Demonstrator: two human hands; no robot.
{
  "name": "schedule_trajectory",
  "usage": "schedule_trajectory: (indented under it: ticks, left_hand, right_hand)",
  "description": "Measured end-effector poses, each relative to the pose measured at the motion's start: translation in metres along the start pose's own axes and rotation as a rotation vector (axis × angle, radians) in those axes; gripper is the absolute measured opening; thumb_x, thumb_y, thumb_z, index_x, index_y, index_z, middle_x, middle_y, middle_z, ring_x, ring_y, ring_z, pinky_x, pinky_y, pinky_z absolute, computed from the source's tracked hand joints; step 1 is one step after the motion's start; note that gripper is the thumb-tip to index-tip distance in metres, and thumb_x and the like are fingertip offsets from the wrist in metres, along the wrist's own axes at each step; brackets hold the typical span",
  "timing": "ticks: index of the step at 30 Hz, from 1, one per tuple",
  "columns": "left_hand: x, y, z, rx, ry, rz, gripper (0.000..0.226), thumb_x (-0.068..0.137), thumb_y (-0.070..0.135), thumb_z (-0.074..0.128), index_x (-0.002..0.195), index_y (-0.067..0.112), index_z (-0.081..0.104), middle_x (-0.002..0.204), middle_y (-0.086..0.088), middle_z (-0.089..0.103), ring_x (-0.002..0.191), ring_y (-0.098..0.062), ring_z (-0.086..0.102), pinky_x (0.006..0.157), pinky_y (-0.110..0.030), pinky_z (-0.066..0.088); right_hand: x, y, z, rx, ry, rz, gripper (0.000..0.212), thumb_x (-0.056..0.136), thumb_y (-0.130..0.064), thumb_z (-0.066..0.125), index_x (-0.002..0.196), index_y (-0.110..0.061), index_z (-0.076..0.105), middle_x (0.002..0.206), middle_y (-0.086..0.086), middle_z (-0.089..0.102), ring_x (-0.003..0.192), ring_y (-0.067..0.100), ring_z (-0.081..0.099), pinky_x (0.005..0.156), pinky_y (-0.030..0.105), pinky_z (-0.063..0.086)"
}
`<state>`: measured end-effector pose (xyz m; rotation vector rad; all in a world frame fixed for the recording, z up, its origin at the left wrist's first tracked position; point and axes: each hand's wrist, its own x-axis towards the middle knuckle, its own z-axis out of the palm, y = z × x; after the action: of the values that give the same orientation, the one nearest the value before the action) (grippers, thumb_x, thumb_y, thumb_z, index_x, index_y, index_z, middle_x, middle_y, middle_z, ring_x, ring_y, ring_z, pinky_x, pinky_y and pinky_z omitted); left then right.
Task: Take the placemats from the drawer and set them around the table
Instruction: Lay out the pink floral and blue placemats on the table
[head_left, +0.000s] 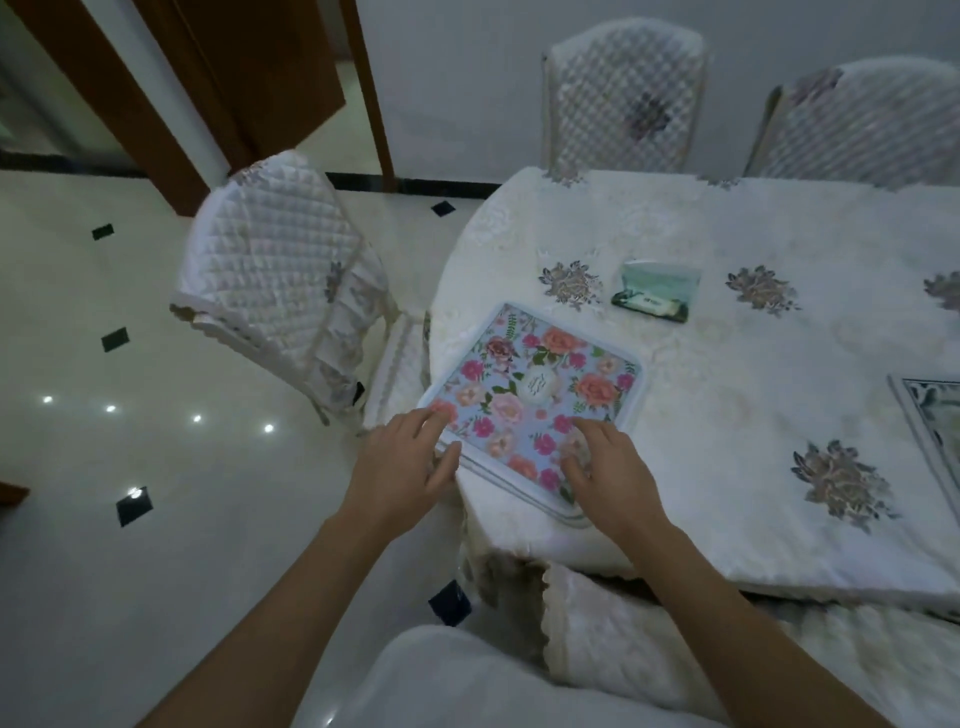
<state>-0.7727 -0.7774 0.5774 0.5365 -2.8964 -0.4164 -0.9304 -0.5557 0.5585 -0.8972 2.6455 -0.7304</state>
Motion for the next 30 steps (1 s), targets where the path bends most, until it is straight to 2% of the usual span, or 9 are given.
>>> schedule_trajectory:
  ticks: [4, 10, 14, 19, 24, 27, 30]
  left_hand:
    - [0.057, -0.027, 0.02, -0.024, -0.108, 0.061, 0.053, 0.098, 0.049, 0.036, 0.132, 0.016, 0.059, 0.125, -0.001, 0.063, 0.107, -0.023, 0.061, 0.085, -0.04, 0.052]
    - [0.135, -0.077, 0.058, -0.061, -0.314, 0.112, 0.062, 0.094, 0.057, 0.03, 0.137, 0.018, 0.05, 0.124, -0.003, 0.057, 0.109, -0.025, 0.057, 0.084, -0.038, 0.049]
    - [0.167, -0.097, 0.073, -0.153, -0.391, 0.133, 0.055, 0.095, 0.05, 0.044, 0.137, 0.016, 0.051, 0.128, -0.007, 0.057, 0.111, -0.025, 0.054, 0.088, -0.038, 0.046]
    - [0.184, -0.099, 0.076, -0.243, -0.4, 0.115, 0.052, 0.098, 0.047, 0.05, 0.14, 0.018, 0.05, 0.132, -0.004, 0.059, 0.115, -0.022, 0.055, 0.093, -0.039, 0.05]
    - [0.173, -0.094, 0.071, -0.29, -0.319, 0.166, 0.038, 0.097, 0.03, 0.058, 0.13, 0.013, 0.059, 0.125, -0.003, 0.062, 0.111, -0.02, 0.059, 0.084, -0.027, 0.045]
    - [0.172, -0.091, 0.068, -0.373, -0.303, 0.082, 0.039, 0.096, 0.028, 0.061, 0.132, 0.014, 0.058, 0.13, -0.001, 0.056, 0.106, -0.013, 0.057, 0.084, -0.024, 0.044]
    - [0.17, -0.096, 0.068, -0.469, -0.289, -0.032, 0.04, 0.093, 0.027, 0.067, 0.13, 0.016, 0.059, 0.123, 0.0, 0.056, 0.098, -0.013, 0.058, 0.083, -0.029, 0.049]
  right_hand:
    - [0.019, 0.015, 0.01, 0.012, 0.01, 0.208, 0.052, 0.098, -0.036, 0.05, 0.145, -0.016, 0.04, 0.143, 0.004, 0.047, 0.128, 0.022, 0.044, 0.101, 0.035, 0.04]
    - [0.04, 0.025, 0.028, 0.052, 0.056, 0.534, 0.048, 0.094, -0.035, 0.053, 0.139, -0.019, 0.044, 0.137, 0.009, 0.049, 0.121, 0.025, 0.047, 0.096, 0.037, 0.042]
    - [0.055, 0.019, 0.04, 0.085, 0.101, 0.695, 0.048, 0.094, -0.031, 0.054, 0.139, -0.015, 0.046, 0.137, 0.014, 0.049, 0.121, 0.032, 0.048, 0.1, 0.042, 0.042]
    - [0.061, 0.007, 0.049, 0.116, 0.179, 0.75, 0.046, 0.091, -0.029, 0.056, 0.135, -0.014, 0.053, 0.135, 0.011, 0.053, 0.118, 0.03, 0.052, 0.098, 0.041, 0.046]
    - [0.057, 0.0, 0.059, 0.127, 0.266, 0.751, 0.047, 0.088, -0.028, 0.059, 0.134, -0.017, 0.055, 0.135, 0.007, 0.052, 0.119, 0.028, 0.05, 0.102, 0.041, 0.044]
    - [0.056, -0.002, 0.056, 0.189, 0.339, 0.764, 0.042, 0.089, -0.025, 0.061, 0.13, -0.022, 0.056, 0.134, 0.004, 0.049, 0.118, 0.023, 0.051, 0.099, 0.036, 0.044]
    - [0.048, -0.002, 0.057, 0.258, 0.328, 0.785, 0.044, 0.09, -0.023, 0.061, 0.134, -0.023, 0.052, 0.127, 0.002, 0.048, 0.102, 0.017, 0.056, 0.089, 0.031, 0.049]
